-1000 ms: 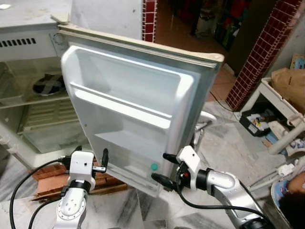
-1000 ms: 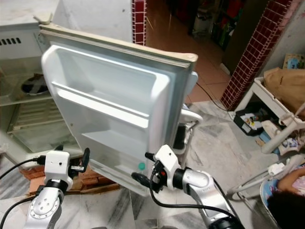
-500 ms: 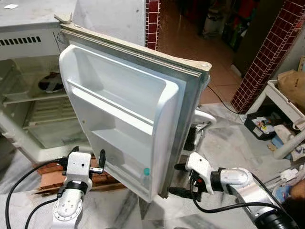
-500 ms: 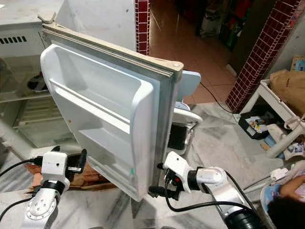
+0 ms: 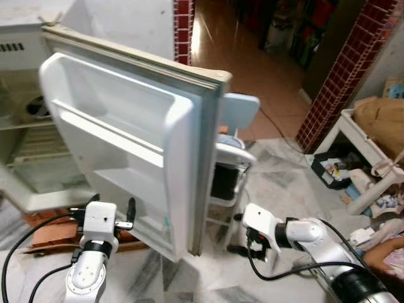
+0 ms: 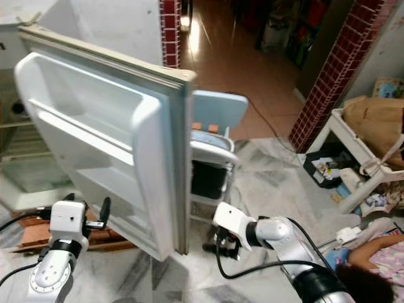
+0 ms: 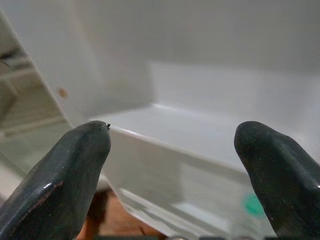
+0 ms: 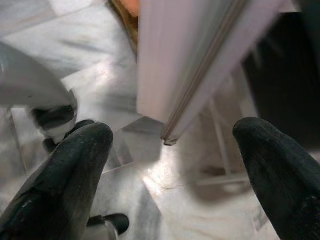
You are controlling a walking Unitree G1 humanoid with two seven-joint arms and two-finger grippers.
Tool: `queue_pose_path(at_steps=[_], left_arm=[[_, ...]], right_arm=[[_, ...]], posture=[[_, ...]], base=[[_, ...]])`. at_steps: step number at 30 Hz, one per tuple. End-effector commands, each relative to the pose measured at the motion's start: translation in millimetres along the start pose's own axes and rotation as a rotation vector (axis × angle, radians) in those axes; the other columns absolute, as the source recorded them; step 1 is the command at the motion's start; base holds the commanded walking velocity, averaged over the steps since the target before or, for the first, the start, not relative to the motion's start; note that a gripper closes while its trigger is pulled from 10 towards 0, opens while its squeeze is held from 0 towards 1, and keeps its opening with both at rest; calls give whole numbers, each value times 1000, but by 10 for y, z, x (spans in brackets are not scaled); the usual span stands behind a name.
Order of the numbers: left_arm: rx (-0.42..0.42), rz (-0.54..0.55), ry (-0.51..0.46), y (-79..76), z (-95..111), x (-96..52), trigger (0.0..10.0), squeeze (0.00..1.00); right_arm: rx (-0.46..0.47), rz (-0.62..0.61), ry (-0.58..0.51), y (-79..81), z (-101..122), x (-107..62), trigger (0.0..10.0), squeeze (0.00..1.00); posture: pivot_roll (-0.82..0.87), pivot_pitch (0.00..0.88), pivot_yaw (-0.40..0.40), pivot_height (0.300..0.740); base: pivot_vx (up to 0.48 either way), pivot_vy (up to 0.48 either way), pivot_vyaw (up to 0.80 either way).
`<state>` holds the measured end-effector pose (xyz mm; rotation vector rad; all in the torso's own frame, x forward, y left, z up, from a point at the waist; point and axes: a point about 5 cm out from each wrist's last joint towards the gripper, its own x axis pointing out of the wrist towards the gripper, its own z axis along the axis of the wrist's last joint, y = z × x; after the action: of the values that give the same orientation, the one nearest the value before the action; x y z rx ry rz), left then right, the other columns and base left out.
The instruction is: Restocking fridge
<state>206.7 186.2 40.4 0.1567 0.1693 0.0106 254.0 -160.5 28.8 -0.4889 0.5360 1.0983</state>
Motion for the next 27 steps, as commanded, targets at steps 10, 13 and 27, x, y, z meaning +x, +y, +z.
queue_pose_path(at_steps=[10,13,27], left_arm=[[-41,-26,94,-86,-97,-143,10000,0],[-8,-75,128,-141,-167,-274,10000,0],[35,-137,184,-182,-221,-320,10000,0]], right_arm=[[101,-535,-232,-519,419,27,10000,0],[178,-705,-304,-685,588,43,10000,0],[580,-569,-812,-830,1713,290,10000,0]], posture=[[56,19,2,740],[68,24,5,740],[91,13,-6,740]], base=[[0,0,0],[0,0,0],[0,0,0]])
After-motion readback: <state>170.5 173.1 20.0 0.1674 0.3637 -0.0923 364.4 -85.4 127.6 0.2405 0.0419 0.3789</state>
